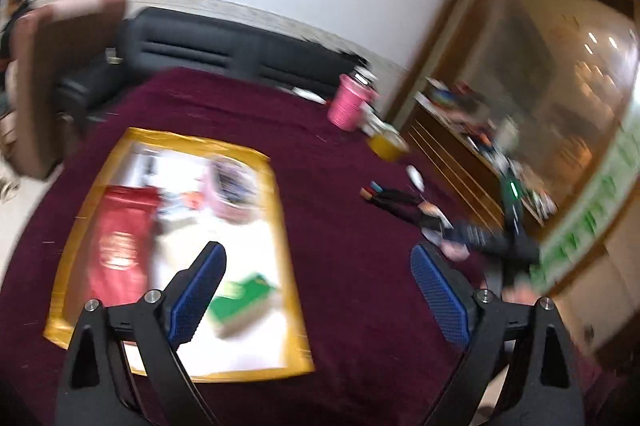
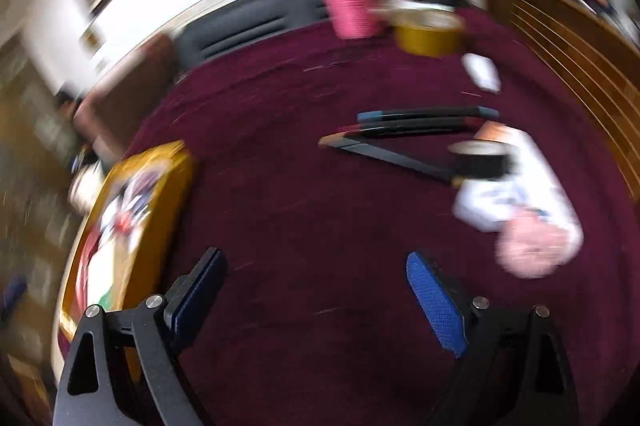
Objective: Organize objects
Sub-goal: 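Move both tools back over the remaining items on the table, then grasp the gold-capped black marker with the left tool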
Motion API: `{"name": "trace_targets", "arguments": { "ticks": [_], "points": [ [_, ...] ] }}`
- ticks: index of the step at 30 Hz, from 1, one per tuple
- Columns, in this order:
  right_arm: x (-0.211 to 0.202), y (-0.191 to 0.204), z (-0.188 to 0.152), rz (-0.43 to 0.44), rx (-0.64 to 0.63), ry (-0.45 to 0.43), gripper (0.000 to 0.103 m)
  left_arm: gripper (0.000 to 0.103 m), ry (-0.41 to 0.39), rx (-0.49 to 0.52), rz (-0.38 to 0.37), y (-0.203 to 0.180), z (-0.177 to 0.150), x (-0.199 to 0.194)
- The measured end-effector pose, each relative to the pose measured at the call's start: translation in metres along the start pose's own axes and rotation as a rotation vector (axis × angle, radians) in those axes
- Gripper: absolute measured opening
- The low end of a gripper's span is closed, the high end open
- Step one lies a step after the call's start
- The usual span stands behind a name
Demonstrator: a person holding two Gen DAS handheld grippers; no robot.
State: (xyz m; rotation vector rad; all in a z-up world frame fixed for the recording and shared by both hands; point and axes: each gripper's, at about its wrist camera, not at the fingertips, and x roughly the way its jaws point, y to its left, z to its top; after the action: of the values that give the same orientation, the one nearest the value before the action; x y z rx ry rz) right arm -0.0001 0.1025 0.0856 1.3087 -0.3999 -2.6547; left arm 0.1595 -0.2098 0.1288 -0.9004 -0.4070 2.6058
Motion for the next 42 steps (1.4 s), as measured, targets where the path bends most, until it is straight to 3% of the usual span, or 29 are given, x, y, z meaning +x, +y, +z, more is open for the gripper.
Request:
{"name": "trace_targets", "arguments": {
  "ticks": [3,6,12,16,18,21,23,26,29,32,34,37,39,42],
  "points": [
    [0.000,-0.039,0.022,0.031,0.098,-0.005,0.095,0.093,0.083,0.038,-0.047,-0.026,-0.012,0.029],
    [0.016,-0.048,0.045,0.065,0.102,0.016,0.095,0.093,0.144,0.071,-0.063,-0.042,-0.020,0.048],
    [0.083,-0.029,0.080,0.038,0.003,0.120,0.094,0.093,0.147,0.095,-0.038,-0.047,-0.024,0.044],
    [0.113,-0.014,0.083,-0.016,-0.051,0.170,0.097,0.093,0.136,0.069,-0.013,-0.037,-0.021,0.040],
    [0.110,0.001,0.074,0.074,-0.083,0.199,0.098,0.093,0.137,0.047,-0.016,-0.031,-0.018,0.042],
    [0.111,0.018,0.049,0.352,-0.026,0.368,0.097,0.093,0.151,0.029,-0.021,-0.028,-0.017,0.052],
    [0.103,0.026,0.035,0.419,-0.034,0.393,0.097,0.093,0.170,0.028,-0.030,-0.029,-0.018,0.060],
    [0.065,0.019,0.028,0.363,-0.056,0.227,0.097,0.093,0.199,0.041,-0.032,-0.035,-0.018,0.073],
    [0.024,-0.010,0.029,0.186,-0.019,-0.014,0.097,0.093,0.217,0.059,-0.040,-0.047,-0.014,0.090],
    [0.005,-0.046,0.026,0.040,0.061,-0.173,0.098,0.093,0.204,0.135,-0.028,-0.069,-0.006,0.116],
    [0.003,-0.071,0.022,0.022,0.126,-0.210,0.099,0.093,0.215,0.260,-0.023,-0.092,-0.001,0.143],
    [0.007,-0.107,0.016,0.048,0.248,-0.227,0.098,0.093,0.246,0.499,-0.088,-0.126,-0.002,0.182],
    [0.010,-0.122,0.017,0.070,0.303,-0.216,0.098,0.093,0.267,0.705,-0.072,-0.149,-0.008,0.209],
    [0.003,-0.137,0.019,0.099,0.370,-0.236,0.099,0.093,0.329,0.930,-0.057,-0.171,-0.017,0.248]
  ]
}}
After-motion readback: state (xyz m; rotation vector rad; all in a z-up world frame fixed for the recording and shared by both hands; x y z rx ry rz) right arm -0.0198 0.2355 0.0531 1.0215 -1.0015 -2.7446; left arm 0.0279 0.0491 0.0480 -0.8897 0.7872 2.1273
